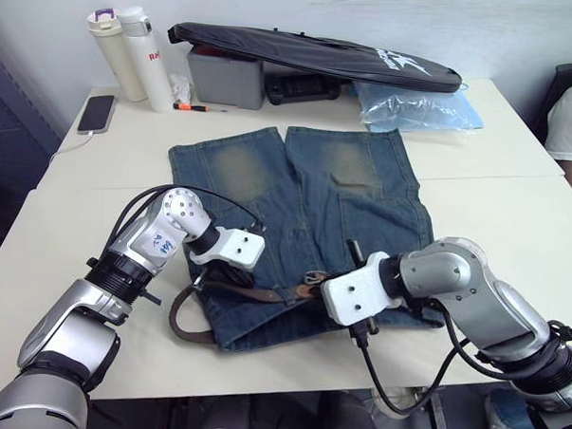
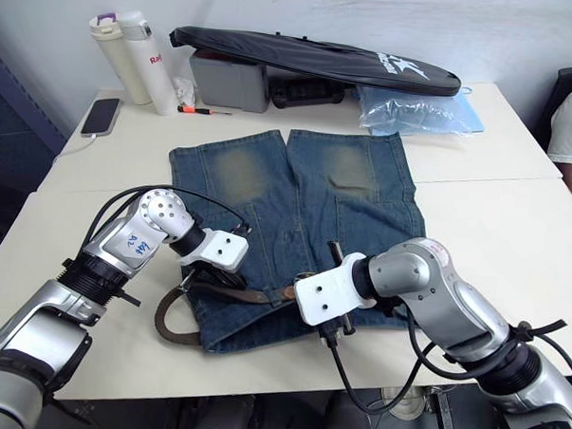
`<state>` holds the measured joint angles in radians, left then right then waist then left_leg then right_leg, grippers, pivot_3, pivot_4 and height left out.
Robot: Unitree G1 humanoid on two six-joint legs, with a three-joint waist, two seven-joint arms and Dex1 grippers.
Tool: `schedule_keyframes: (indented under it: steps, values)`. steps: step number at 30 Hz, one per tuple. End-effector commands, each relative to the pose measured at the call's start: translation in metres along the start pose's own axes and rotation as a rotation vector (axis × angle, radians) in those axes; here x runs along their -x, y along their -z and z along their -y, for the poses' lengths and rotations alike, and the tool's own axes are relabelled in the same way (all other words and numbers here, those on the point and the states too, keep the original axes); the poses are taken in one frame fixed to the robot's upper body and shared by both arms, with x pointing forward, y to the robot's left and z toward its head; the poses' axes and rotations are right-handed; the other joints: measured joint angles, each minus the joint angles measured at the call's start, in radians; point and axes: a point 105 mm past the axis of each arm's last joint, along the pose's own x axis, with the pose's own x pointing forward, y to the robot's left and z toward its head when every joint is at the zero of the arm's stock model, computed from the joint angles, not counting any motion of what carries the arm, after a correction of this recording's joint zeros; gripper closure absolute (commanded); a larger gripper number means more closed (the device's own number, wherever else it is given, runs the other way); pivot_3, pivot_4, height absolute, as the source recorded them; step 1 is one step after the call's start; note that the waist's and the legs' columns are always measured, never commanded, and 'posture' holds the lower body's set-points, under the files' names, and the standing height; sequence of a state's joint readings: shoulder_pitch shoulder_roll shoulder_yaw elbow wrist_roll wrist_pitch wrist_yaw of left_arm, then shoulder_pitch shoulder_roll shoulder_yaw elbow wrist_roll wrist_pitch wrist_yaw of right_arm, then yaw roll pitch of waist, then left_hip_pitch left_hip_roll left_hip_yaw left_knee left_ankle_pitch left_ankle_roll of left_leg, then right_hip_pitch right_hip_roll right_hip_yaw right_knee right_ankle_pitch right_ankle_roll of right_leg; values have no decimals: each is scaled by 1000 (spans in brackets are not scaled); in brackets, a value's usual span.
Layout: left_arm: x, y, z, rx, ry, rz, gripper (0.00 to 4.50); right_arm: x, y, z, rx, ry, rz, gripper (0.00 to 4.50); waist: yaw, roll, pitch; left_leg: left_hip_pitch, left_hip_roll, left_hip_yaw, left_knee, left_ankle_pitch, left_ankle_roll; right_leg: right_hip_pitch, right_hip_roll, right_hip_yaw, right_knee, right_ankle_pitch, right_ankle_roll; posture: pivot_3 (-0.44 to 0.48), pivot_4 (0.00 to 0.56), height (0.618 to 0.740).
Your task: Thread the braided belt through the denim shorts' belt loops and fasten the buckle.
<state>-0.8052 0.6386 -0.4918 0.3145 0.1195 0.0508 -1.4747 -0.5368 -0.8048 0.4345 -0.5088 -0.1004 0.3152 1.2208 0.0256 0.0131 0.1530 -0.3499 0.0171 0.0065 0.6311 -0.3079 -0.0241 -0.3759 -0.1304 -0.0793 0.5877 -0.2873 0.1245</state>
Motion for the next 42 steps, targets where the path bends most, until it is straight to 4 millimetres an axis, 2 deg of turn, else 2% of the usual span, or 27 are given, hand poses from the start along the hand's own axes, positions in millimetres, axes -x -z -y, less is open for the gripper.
schedule_keyframes:
  steps: [1, 2, 5, 19, 21, 42]
  values:
    - [-4, 12, 8, 35, 35, -38, 4500, 10, -8, 10, -9, 67, 37, 3698, -1, 0, 0, 0, 0, 0, 0, 0, 0, 0, 0, 0, 0, 0, 0, 0, 150, 740]
    - [-4, 12, 8, 35, 34, -37, 4500, 10, -9, 12, 10, 76, 37, 3403, -1, 0, 0, 0, 0, 0, 0, 0, 0, 0, 0, 0, 0, 0, 0, 0, 150, 740]
    - [-4, 12, 8, 35, 35, -36, 4500, 10, -11, 15, 75, 100, 22, 2082, -2, 0, 0, 1, 0, 0, 0, 0, 0, 0, 0, 0, 0, 0, 0, 0, 150, 740]
    - [-3, 11, 6, 28, 33, -37, 4500, -12, -10, -9, 53, 8, 44, 2082, -3, 0, 0, 1, 0, 1, 0, 0, 0, 0, 0, 1, 1, 0, 0, 0, 150, 740]
    - [-2, 12, 7, 29, 34, -39, 4500, -14, -10, -10, 55, 4, 44, 2583, -3, 0, 0, 2, 0, 1, 0, 0, 0, 0, 0, 1, 1, 0, 0, 0, 150, 740]
    - [0, 13, 6, 33, 25, -41, 4500, -23, 1, -15, 17, -9, 20, 2583, -3, 0, 0, 2, 0, 1, 0, 0, 0, 0, 0, 2, 2, 0, 0, 0, 150, 740]
